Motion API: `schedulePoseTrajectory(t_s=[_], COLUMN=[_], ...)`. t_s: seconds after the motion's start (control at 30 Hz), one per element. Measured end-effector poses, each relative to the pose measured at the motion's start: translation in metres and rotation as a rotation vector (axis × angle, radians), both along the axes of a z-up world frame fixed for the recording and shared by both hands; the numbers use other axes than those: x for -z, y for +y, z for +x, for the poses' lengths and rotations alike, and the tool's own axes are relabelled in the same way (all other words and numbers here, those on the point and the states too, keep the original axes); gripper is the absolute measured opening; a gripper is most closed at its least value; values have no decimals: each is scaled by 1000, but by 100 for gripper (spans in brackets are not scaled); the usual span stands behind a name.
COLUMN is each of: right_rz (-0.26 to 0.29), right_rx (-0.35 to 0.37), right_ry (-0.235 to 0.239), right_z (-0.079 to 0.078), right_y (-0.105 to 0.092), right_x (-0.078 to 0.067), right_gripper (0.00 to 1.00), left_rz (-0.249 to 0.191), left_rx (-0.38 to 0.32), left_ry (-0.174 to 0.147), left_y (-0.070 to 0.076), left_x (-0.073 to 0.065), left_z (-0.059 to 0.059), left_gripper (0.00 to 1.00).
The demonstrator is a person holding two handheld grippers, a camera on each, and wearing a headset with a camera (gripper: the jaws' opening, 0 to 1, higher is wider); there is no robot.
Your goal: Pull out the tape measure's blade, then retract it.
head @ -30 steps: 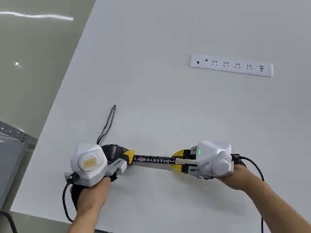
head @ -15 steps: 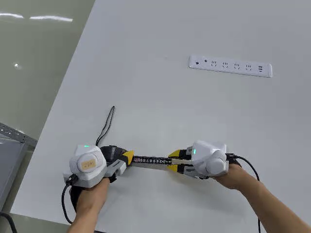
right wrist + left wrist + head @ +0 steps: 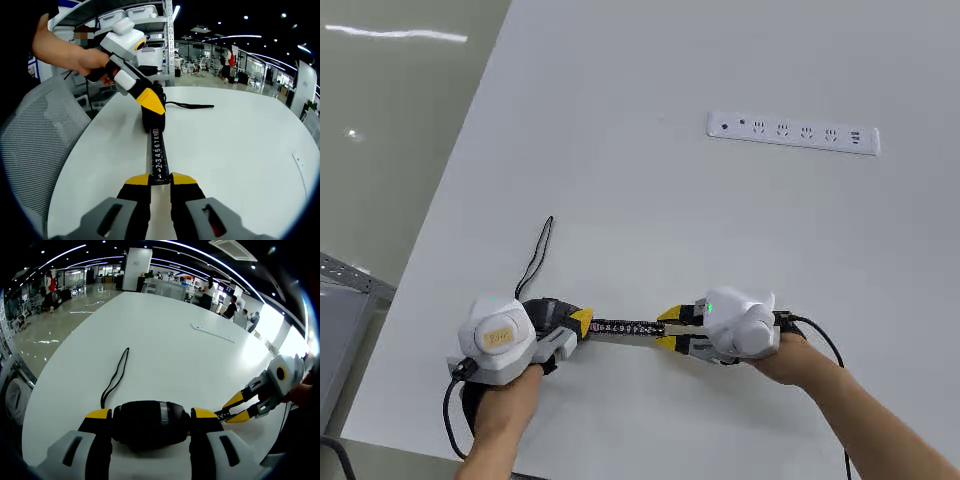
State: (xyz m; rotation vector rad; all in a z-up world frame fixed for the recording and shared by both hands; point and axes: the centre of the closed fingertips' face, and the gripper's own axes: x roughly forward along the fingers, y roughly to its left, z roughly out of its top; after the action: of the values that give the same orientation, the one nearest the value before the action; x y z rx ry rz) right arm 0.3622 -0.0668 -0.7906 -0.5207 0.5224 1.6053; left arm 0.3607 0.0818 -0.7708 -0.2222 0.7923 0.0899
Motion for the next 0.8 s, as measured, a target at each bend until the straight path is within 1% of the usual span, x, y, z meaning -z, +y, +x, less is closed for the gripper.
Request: schedulePoseTrajectory(t_s=[0.8], right_rz=[9], right_rx=[-7], right_ry=[17], right_z=[-4], right_y=[19], right_x=[2], right_gripper=[13], left_rz=[-9], left_rx=[0], left_ry=[-1], left_y=[1], left_x=[2], left_z=[-1], left_gripper=[60])
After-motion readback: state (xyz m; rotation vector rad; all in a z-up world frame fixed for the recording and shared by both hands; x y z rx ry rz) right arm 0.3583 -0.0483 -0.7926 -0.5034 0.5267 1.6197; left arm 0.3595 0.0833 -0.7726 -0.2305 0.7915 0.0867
